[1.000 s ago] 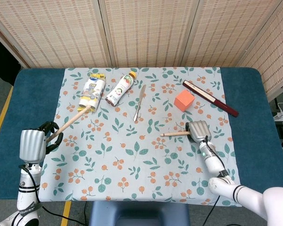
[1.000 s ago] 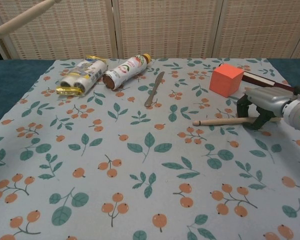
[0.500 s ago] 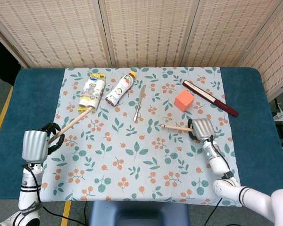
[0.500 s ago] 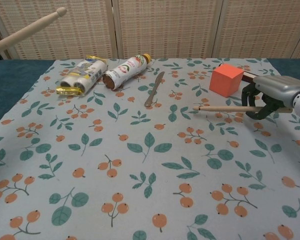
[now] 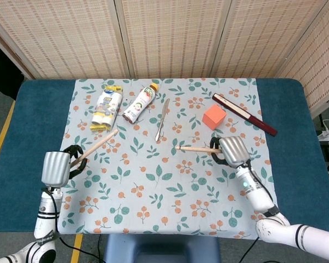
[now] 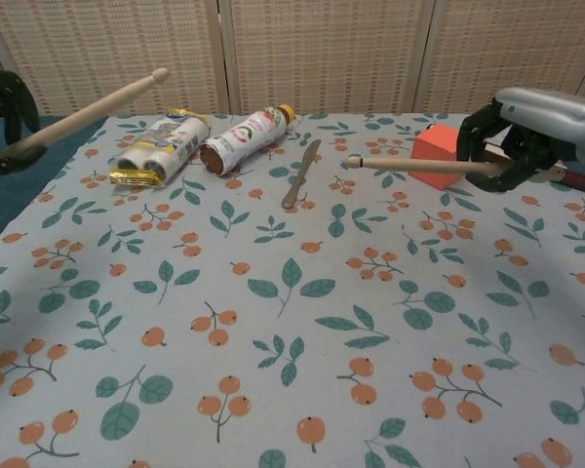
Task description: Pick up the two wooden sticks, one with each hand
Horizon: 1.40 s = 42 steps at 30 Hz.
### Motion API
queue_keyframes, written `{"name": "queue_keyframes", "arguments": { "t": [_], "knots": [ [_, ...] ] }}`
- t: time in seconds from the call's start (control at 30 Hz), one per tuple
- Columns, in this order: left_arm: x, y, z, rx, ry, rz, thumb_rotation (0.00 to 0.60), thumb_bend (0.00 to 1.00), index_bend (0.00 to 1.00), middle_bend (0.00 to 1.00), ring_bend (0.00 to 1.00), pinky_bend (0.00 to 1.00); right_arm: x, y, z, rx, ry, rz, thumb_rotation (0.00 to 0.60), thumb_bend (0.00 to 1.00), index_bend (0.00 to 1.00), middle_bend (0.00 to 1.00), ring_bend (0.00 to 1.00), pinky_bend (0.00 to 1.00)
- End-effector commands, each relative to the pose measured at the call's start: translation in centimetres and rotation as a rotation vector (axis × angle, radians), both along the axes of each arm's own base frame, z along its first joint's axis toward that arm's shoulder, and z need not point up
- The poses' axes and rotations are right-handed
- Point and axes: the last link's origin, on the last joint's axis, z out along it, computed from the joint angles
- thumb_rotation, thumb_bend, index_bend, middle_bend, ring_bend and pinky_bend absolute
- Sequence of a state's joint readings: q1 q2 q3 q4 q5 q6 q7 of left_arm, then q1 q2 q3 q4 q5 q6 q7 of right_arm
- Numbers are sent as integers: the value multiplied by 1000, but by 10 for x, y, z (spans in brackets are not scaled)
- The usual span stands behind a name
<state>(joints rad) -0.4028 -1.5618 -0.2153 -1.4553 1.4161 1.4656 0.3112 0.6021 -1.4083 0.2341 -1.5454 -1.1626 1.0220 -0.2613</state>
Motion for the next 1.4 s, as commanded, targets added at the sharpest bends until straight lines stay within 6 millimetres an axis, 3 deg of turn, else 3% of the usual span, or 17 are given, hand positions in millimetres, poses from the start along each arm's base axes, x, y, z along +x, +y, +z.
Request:
{"name": "queue_keyframes", "arguments": {
  "t": [0.03,0.43,0.83,1.1,1.2,1.4],
  "knots": [
    [10,3,-10,-14,-30,-14,600,444,687,856,1000,1000,26,11,25,-12,-55,53,600,1000,808,657,885,1000],
    [72,-7,-52,-97,-185,-114,600,444,687,856,1000,1000,74,23,28,99,-165,82,600,1000,808,658,885,1000],
    [106,-36,-59,-195,-322,-202,600,444,687,856,1000,1000,97,9,14,139,-207,54,600,1000,808,657,885,1000],
    [100,-36,-61,-205,-285,-187,600,445,687,856,1000,1000,96,11,10,149,-184,53,600,1000,808,657,885,1000],
    [91,-32,-57,-177,-247,-174,600,444,687,856,1000,1000,86,10,14,135,-138,42,600,1000,808,657,885,1000],
    [53,-19,-38,-65,-118,-118,600,444,687,856,1000,1000,53,-6,24,24,-78,-20,600,1000,808,657,885,1000]
  ]
}}
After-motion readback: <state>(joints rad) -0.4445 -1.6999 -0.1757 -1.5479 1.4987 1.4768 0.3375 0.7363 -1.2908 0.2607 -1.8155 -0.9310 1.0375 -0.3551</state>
